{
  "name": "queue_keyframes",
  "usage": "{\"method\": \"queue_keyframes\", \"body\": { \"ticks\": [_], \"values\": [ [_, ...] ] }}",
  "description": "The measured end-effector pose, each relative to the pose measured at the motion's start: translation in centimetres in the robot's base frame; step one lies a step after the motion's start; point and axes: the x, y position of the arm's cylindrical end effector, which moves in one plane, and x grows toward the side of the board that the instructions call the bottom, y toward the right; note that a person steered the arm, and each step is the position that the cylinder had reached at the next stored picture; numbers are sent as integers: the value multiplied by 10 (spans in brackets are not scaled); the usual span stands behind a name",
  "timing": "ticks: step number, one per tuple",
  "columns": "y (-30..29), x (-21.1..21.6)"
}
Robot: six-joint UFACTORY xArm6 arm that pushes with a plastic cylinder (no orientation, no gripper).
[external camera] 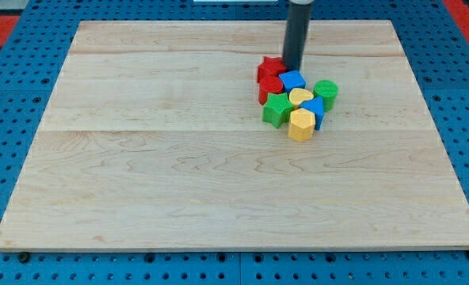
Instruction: Push the blue triangle bottom right to the red circle
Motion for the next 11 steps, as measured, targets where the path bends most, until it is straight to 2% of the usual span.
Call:
{"method": "queue_keyframes", "body": {
  "ticks": [1, 2, 3, 4, 6, 8, 11],
  "values": [
    [3, -10],
    [36, -31],
    [97, -20],
    [101, 40],
    [107, 109],
    [57, 122],
    [2, 95]
  ]
}}
